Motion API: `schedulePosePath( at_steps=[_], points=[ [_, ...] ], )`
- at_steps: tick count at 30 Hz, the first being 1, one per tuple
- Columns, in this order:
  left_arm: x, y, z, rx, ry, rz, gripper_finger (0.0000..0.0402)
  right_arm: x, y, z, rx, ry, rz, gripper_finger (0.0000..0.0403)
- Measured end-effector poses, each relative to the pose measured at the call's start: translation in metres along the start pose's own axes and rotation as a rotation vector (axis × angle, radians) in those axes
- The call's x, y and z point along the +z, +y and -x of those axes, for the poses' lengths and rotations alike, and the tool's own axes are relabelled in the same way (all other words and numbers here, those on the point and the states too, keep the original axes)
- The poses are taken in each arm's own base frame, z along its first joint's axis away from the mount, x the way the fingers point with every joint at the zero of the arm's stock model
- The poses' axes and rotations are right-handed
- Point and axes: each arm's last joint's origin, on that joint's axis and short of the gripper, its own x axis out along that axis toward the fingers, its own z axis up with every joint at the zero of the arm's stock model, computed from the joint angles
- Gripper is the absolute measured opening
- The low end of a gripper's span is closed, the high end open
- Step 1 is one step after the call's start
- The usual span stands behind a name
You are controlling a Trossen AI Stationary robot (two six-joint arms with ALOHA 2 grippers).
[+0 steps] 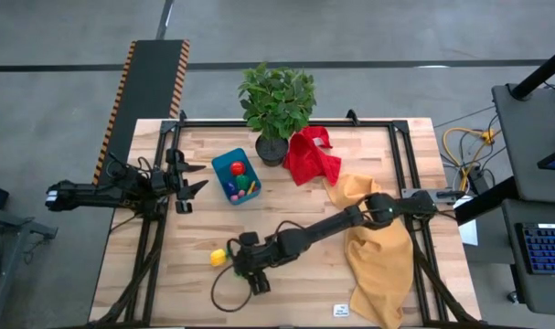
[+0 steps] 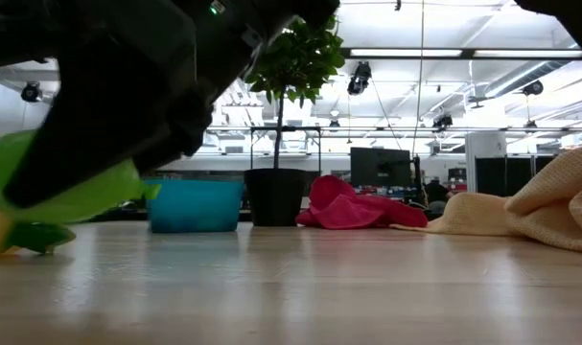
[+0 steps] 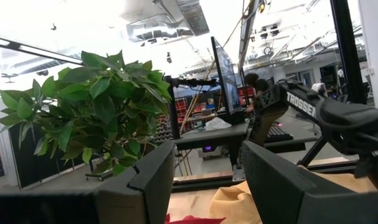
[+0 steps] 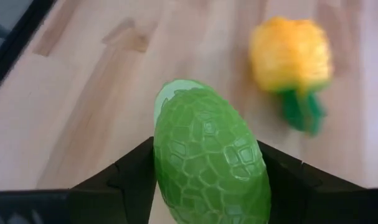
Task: Pick and placing Produce into tupperware
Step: Put the green melon into the blue bin
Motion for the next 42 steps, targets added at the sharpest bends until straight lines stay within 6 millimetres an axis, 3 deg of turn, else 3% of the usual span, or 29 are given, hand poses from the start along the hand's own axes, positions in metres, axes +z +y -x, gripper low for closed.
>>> schedulePosePath(
  at_steps=[11,17,25,29,34,42],
  points=[
    [0.0,0.0,0.0,-0.004,-0.002,0.0,0.0173,0.031,-0.052,0.034,-0.156,0.035,0.029,0.0219],
    [0.001,0.0,0.001,-0.002,-0.01,0.002,0.0173,0.045,-0.1,0.056,-0.286,0.017,0.051,0.0219],
    [0.002,0.001,0.002,0.0,-0.021,0.003,0.0173,0.035,-0.175,0.071,-0.382,0.019,-0.086,0.0219],
    [0.002,0.001,0.002,0.001,-0.021,0.003,0.0173,0.026,-0.201,0.075,-0.413,0.028,-0.159,0.0219],
    [0.002,0.001,0.002,0.0,-0.021,0.003,0.0173,0.019,-0.212,0.078,-0.416,0.065,-0.197,0.0219],
    [0.002,0.001,0.002,0.0,-0.021,0.003,0.0173,0.013,-0.21,0.078,-0.402,0.127,-0.188,0.0219]
  ],
)
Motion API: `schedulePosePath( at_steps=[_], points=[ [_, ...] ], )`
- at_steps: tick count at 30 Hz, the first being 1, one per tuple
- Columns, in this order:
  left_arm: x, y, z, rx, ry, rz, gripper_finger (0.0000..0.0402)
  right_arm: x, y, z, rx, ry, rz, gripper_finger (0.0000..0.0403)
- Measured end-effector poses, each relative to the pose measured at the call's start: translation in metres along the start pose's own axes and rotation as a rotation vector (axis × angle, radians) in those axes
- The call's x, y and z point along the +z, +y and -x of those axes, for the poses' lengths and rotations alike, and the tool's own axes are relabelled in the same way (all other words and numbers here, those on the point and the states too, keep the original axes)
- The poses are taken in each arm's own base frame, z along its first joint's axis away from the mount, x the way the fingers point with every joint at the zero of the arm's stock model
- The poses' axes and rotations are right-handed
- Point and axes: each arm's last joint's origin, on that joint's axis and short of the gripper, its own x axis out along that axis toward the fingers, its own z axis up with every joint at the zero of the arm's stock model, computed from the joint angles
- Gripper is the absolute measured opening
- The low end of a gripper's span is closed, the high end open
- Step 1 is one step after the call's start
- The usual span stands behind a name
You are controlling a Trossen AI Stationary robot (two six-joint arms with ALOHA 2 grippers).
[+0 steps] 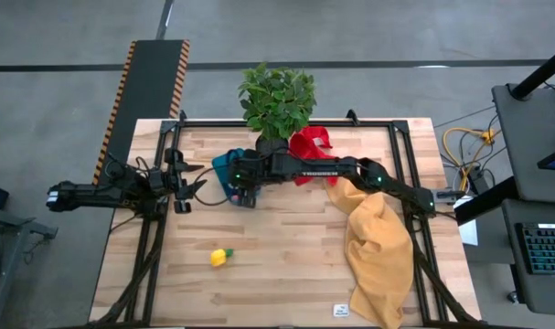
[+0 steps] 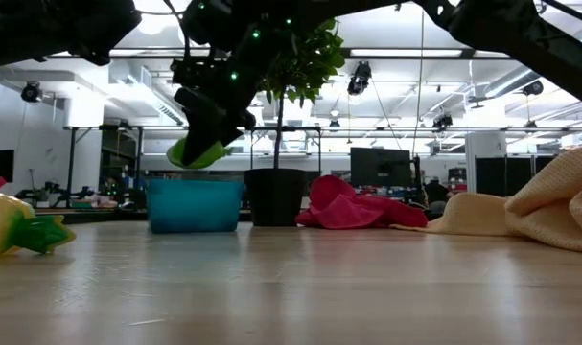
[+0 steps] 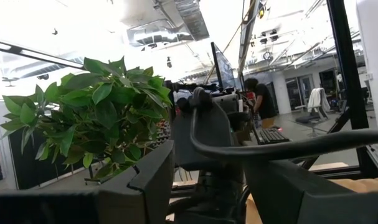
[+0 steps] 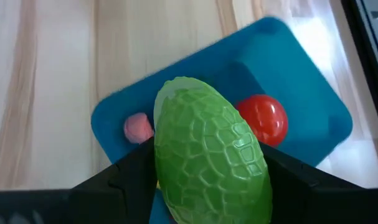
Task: Pick and placing Produce into tupperware
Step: Put the green melon into the blue bin, then put the yellow pineapple into the blue bin
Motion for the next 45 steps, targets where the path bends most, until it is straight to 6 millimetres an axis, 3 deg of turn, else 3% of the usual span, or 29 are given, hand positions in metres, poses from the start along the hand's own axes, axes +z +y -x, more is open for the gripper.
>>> schedulePosePath(
  at_steps=[8,18,23,30,35,39,45],
  points=[
    [0.0,0.0,0.0,0.0,-0.001,0.0,0.0173,-0.003,-0.002,0.0,-0.006,0.026,-0.004,0.0226],
    [0.0,0.0,0.0,0.0,0.0,0.0,0.0173,-0.003,-0.002,-0.001,-0.004,0.025,-0.027,0.0335],
    [0.0,0.0,0.0,-0.001,-0.001,0.0,0.0173,-0.002,0.006,0.004,0.111,0.027,-0.037,0.0337],
    [0.001,-0.001,0.0,-0.025,-0.01,0.049,0.0173,0.016,0.032,0.037,0.401,-0.112,0.001,0.0296],
    [0.002,0.0,0.001,-0.027,-0.018,0.052,0.0173,0.024,0.056,0.067,0.373,-0.173,0.066,0.0273],
    [0.001,-0.001,0.0,-0.03,-0.015,0.053,0.0173,0.028,0.074,0.104,0.294,-0.209,0.137,0.0259],
    [0.002,-0.001,0.001,-0.037,-0.02,0.053,0.0173,0.022,0.102,0.158,0.319,-0.249,0.186,0.0245]
  ],
)
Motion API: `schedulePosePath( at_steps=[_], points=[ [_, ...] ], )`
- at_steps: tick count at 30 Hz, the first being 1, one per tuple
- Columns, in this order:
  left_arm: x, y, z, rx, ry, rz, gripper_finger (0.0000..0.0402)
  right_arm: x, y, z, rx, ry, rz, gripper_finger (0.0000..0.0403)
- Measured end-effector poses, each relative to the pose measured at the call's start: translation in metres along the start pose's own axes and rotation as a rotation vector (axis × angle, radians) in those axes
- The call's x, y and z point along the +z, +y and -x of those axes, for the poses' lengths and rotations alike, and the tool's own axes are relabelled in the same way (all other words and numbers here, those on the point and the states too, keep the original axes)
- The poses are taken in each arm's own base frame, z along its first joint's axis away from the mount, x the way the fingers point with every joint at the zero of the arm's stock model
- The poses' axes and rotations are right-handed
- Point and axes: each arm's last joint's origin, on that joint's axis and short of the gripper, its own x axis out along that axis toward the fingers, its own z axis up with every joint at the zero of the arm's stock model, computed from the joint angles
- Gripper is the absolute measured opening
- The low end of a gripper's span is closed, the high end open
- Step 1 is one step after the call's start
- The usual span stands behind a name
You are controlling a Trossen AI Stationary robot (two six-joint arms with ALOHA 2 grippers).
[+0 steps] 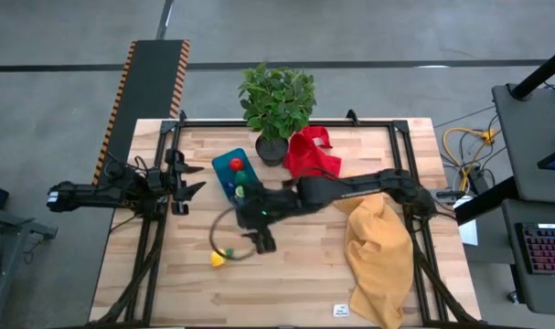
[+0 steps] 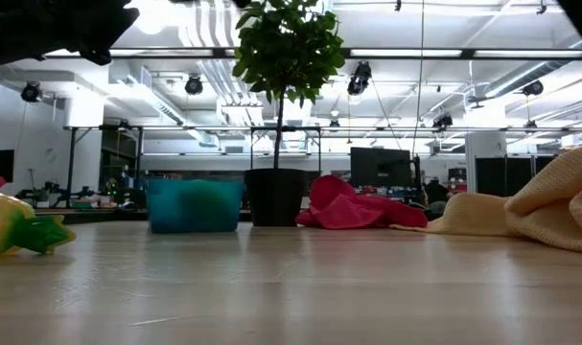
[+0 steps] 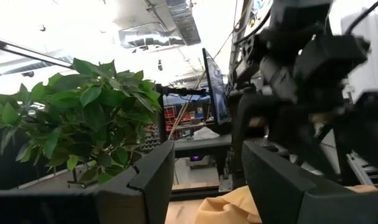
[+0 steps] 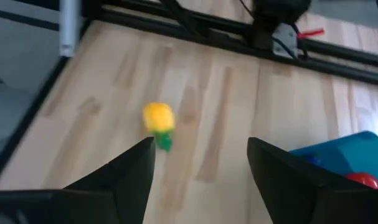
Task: Pick and placing Produce into tupperware
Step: Put the yellow pineapple into the blue bin
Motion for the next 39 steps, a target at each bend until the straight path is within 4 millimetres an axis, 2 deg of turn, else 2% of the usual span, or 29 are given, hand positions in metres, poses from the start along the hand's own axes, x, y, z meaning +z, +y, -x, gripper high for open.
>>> schedulePosePath(
  at_steps=[4,8,12,17,19,25,28,31,35,39],
  points=[
    [0.0,-0.001,0.0,-0.029,-0.003,0.001,0.0173,-0.001,0.025,0.037,-0.035,-0.018,0.007,0.0244],
    [0.0,-0.001,0.0,-0.036,-0.004,0.002,0.0173,-0.014,0.044,0.08,-0.097,-0.048,-0.024,0.0244],
    [0.0,-0.001,0.0,-0.037,-0.006,0.002,0.0173,-0.039,0.059,0.112,-0.096,-0.144,-0.048,0.0244],
    [0.0,-0.001,0.0,-0.037,-0.005,0.002,0.0173,-0.085,0.065,0.132,-0.068,-0.306,-0.035,0.0244],
    [0.0,-0.001,0.0,-0.037,-0.003,0.002,0.0173,-0.106,0.064,0.134,-0.071,-0.379,-0.028,0.0244],
    [-0.001,-0.001,-0.001,-0.039,0.004,0.0,0.0173,-0.177,0.049,0.115,-0.138,-0.556,-0.064,0.0244],
    [-0.003,-0.002,-0.002,-0.043,0.022,-0.004,0.0173,-0.199,0.032,0.104,-0.238,-0.658,-0.061,0.0244],
    [-0.006,-0.003,-0.002,-0.049,0.049,-0.007,0.0173,-0.213,0.012,0.101,-0.337,-0.666,-0.037,0.0241],
    [-0.008,-0.003,-0.002,-0.054,0.076,-0.009,0.0173,-0.224,-0.012,0.117,-0.433,-0.677,-0.024,0.0221],
    [-0.008,-0.003,-0.002,-0.049,0.074,-0.01,0.0173,-0.238,-0.018,0.146,-0.461,-0.681,0.005,0.0168]
  ],
)
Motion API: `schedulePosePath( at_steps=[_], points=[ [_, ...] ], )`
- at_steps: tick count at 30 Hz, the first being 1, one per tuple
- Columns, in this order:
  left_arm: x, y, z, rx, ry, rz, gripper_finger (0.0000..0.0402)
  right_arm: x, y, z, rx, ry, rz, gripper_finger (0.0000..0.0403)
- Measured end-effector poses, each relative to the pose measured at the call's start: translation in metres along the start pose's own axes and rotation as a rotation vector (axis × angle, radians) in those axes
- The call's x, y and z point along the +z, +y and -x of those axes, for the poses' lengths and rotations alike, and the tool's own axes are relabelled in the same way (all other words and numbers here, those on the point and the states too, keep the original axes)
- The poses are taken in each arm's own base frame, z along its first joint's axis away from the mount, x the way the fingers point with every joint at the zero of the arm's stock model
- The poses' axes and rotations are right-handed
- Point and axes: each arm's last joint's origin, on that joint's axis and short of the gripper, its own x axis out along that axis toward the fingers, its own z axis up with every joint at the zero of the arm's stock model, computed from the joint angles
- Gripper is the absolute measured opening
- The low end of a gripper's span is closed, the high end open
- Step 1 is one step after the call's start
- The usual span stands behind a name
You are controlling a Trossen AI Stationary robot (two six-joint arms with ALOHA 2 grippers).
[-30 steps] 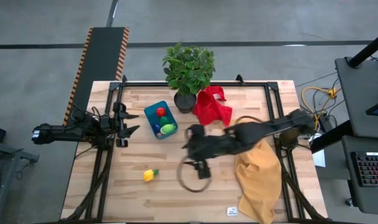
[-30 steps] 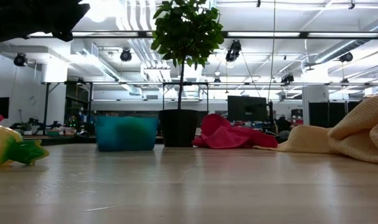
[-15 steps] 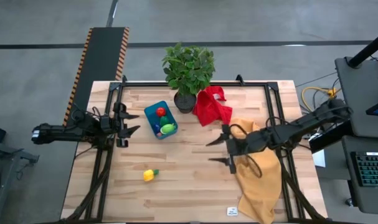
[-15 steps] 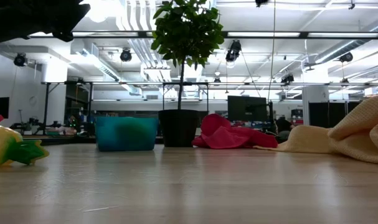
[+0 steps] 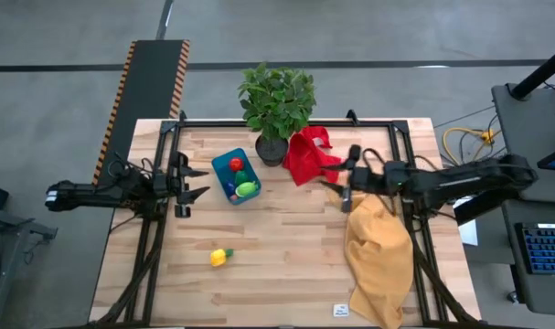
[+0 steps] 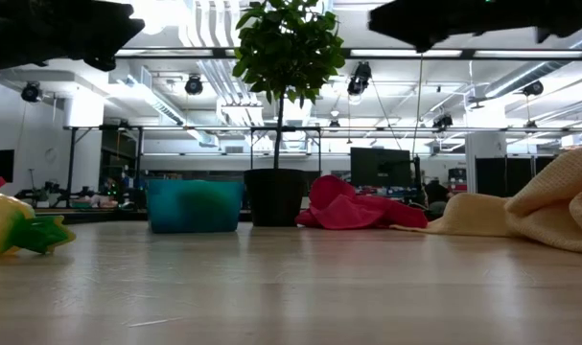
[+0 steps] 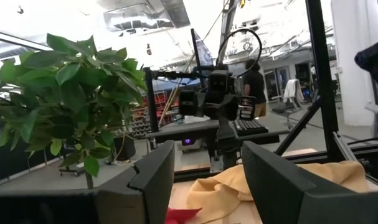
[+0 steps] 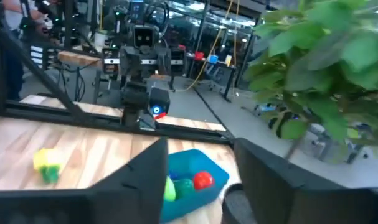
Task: Pick and placing Produce into tupperware
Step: Put the yellow pineapple into the blue bin
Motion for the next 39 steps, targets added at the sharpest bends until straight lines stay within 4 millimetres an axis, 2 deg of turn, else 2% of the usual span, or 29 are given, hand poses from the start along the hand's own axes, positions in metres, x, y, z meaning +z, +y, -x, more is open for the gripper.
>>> schedulePosePath(
  at_steps=[6,8,12,16,23,30,36,39],
  points=[
    [0.0,0.0,0.0,0.013,0.002,-0.001,0.0173,-0.006,-0.008,0.042,0.03,0.085,-0.073,0.0038],
    [0.0,0.0,0.0,0.016,0.003,-0.004,0.0173,-0.007,-0.008,0.052,0.07,0.071,-0.108,0.0018],
    [0.0,0.001,0.0,0.024,0.005,-0.009,0.0173,-0.016,-0.007,0.066,0.13,0.053,-0.129,0.001],
    [0.0,0.001,0.0,0.026,0.003,-0.009,0.0173,-0.038,-0.003,0.075,0.14,0.055,-0.129,0.0009],
    [0.0,0.001,0.0,0.026,0.003,-0.002,0.0173,-0.071,0.004,0.091,0.195,-0.017,-0.233,0.0009],
    [0.0,0.001,0.0,0.027,0.005,-0.001,0.0173,-0.072,0.001,0.107,0.186,-0.04,-0.166,0.0009],
    [0.0,0.001,0.0,0.042,0.009,-0.001,0.0173,-0.068,-0.004,0.124,0.209,-0.051,-0.234,0.0009],
    [0.0,0.002,0.0,0.052,0.011,0.001,0.0173,-0.071,-0.003,0.125,0.209,-0.055,-0.203,0.0009]
  ],
)
